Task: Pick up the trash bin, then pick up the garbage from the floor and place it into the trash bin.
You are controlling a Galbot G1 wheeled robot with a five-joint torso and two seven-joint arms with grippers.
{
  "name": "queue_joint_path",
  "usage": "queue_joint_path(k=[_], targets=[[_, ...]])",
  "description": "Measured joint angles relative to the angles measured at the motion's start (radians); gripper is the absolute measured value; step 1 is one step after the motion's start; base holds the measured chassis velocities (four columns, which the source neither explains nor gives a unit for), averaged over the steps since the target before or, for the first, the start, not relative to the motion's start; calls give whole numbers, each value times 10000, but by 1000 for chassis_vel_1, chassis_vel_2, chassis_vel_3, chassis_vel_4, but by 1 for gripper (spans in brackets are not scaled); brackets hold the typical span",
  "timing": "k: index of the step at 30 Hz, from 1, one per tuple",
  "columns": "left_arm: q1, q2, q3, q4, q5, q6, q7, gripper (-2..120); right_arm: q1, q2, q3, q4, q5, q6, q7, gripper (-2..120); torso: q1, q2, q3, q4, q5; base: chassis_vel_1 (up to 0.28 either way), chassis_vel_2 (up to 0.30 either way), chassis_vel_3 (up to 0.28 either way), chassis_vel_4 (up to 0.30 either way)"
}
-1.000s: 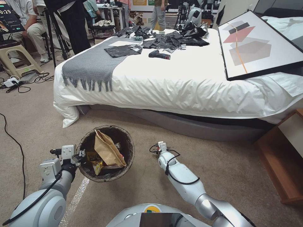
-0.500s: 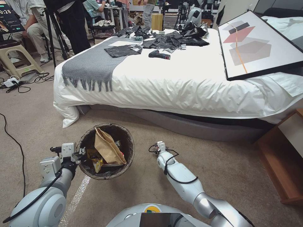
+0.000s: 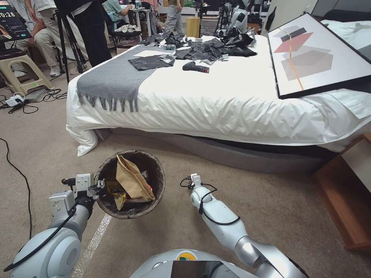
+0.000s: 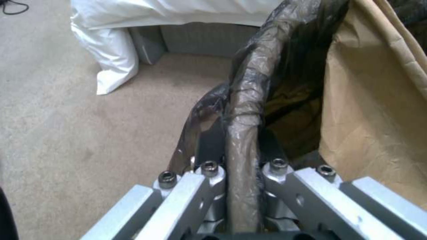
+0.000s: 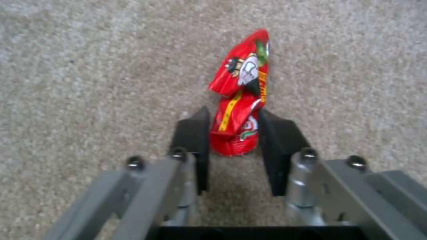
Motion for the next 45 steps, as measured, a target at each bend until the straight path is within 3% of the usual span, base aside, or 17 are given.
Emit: queue_joint_path(k=[3, 7, 21, 27, 29, 30, 32, 33, 36, 37, 39, 45], targets=[[33, 12, -6, 0, 0, 0, -5, 3, 3, 13, 19, -60, -2, 54, -29, 6, 0, 0, 0, -5, -6, 0, 0, 0, 0], [50, 15, -6, 0, 3, 0, -10, 3, 22, 33, 29, -125, -20, 128, -32, 0, 0, 0, 0, -5, -6, 0, 0, 0, 0], [143, 18, -5, 0, 14, 0, -20, 3, -222, -108, 289, 259, -183, 329, 13, 0, 0, 0, 1, -6, -5, 0, 0, 0, 0], [245, 31, -16, 0, 12, 0, -22, 3, -964, -851, 558, 2348, -647, 426, -14, 0, 0, 0, 1, -7, -3, 0, 0, 0, 0], [285, 38, -17, 0, 11, 0, -13, 3, -1458, -1345, 713, 4096, -599, 309, -52, 0, 0, 0, 0, -7, -5, 0, 0, 0, 0], [285, 38, -17, 0, 11, 0, -13, 3, -1458, -1345, 713, 4096, -599, 309, -52, 0, 0, 0, 0, -7, -5, 0, 0, 0, 0], [341, 79, -25, 0, 5, 0, -7, 3, -1880, -1837, 913, 5597, -354, 180, -82, 0, 0, 0, 1, -6, -4, 0, 0, 0, 0], [341, 79, -25, 0, 5, 0, -7, 3, -1880, -1837, 913, 5597, -354, 180, -82, 0, 0, 0, 1, -6, -4, 0, 0, 0, 0], [389, 156, -50, 0, -17, 0, -7, 3, -2409, -2656, 1170, 7846, 375, -138, -129, 0, -1, 0, 0, -6, 1, 0, 0, 0, 0], [389, 156, -50, 0, -17, 0, -7, 3, -2409, -2656, 1170, 7846, 375, -138, -129, 0, -1, 0, 0, -6, 1, 0, 0, 0, 0], [394, 170, -40, 0, -23, 0, -3, 3, -2724, -3318, 1313, 9211, 810, -261, -233, 0, -1, 0, 0, -7, -4, 0, 0, 0, 0], [369, 161, 49, 0, 15, 0, 5, 3, -3165, -4233, 1282, 11303, 1401, -308, -256, 0, -1, 0, 0, -6, -3, 0, 0, 0, 0]])
